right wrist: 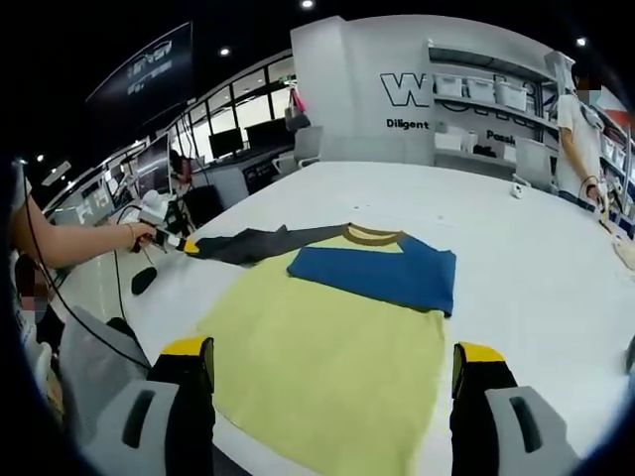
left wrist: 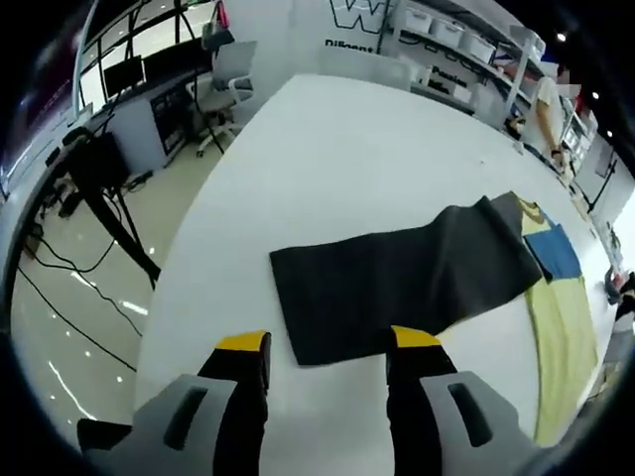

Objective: Fold the garment on the visible template until the final outline fits inside the template.

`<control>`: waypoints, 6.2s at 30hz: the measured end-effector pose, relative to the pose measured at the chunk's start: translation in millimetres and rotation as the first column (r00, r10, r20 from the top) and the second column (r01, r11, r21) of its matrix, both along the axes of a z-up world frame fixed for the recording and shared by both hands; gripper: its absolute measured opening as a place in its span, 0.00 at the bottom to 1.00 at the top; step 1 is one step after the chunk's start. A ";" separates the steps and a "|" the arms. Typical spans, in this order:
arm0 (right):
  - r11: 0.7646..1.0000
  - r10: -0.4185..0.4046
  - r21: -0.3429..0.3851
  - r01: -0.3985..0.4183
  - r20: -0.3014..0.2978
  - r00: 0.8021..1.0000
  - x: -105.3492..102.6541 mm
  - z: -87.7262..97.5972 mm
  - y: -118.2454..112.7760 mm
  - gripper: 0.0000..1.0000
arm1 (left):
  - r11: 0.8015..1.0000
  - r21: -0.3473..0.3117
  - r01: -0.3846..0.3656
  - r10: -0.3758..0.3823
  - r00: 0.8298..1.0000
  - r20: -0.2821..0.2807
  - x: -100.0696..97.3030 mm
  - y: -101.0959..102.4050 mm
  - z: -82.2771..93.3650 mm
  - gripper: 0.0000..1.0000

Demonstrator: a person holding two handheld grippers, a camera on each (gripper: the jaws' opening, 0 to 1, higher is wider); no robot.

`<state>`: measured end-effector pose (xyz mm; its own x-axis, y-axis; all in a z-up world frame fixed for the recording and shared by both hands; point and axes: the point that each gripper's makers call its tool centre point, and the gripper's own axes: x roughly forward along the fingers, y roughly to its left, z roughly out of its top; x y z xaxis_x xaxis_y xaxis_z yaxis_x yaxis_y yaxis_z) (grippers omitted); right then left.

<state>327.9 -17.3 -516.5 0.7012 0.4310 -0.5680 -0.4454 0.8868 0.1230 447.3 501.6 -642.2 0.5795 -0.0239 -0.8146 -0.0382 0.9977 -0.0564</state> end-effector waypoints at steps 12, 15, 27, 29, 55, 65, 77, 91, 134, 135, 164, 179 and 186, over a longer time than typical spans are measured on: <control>1.000 -0.008 0.004 0.008 -0.002 1.000 0.2 1.0 2.2 0.99 | 0.997 0.066 0.038 -0.037 0.999 -0.021 3.8 -4.3 -0.4 0.04; 1.000 -0.015 0.004 0.015 0.001 1.000 -0.5 2.3 0.1 0.99 | 0.997 0.070 0.028 -0.026 0.999 -0.022 3.6 -4.2 0.6 0.03; 1.000 -0.019 0.014 0.019 0.014 1.000 -1.1 8.1 -2.9 0.98 | 0.989 0.139 -0.050 0.045 0.998 0.035 6.0 7.4 39.2 0.02; 1.000 -0.019 0.015 0.018 0.017 1.000 -0.8 8.9 -2.9 0.98 | 0.986 0.151 -0.066 0.060 0.997 0.043 4.6 10.0 43.1 0.02; 1.000 -0.006 0.022 0.006 0.025 1.000 -6.0 15.4 -3.1 0.98 | 0.991 0.113 -0.074 0.057 0.987 0.149 29.3 -10.1 81.8 0.02; 1.000 -0.013 0.027 0.012 0.031 0.999 -6.2 16.1 -9.3 0.98 | 0.990 0.105 0.095 -0.120 0.957 0.265 84.0 -109.4 128.2 0.02; 0.999 -0.031 0.042 0.030 0.025 0.999 -9.0 13.6 -18.9 0.99 | 0.972 0.069 0.223 -0.234 0.917 0.323 106.2 -201.6 151.5 0.02; 1.000 0.031 -0.007 -0.031 0.011 0.999 -17.7 9.2 -18.4 0.99 | 0.940 0.007 0.342 -0.324 0.881 0.345 104.0 -290.7 159.3 0.02; 0.998 -0.057 -0.028 0.055 -0.043 0.997 -27.9 -15.9 -59.5 0.99 | 0.683 -0.001 0.730 -0.678 0.634 0.373 79.4 -511.7 107.9 0.32; 0.998 -0.055 -0.030 0.054 -0.042 0.998 -27.9 -15.9 -59.3 0.99 | 0.684 0.019 0.729 -0.681 0.629 0.375 82.5 -508.9 109.6 0.37; 0.999 -0.041 -0.029 0.040 -0.029 0.999 -19.7 -11.0 -58.6 0.99 | 0.749 0.032 0.662 -0.623 0.687 0.373 47.8 -399.2 105.7 0.99; 0.999 -0.017 -0.028 0.015 -0.060 0.998 -23.6 -21.3 -53.1 0.99 | 0.883 -0.128 0.451 -0.395 0.863 0.315 37.3 -307.0 71.9 0.77; 0.999 -0.027 -0.027 0.025 -0.075 0.997 -25.5 -27.5 -54.7 0.99 | 0.921 -0.087 0.380 -0.356 0.911 0.210 38.8 -276.6 42.8 0.50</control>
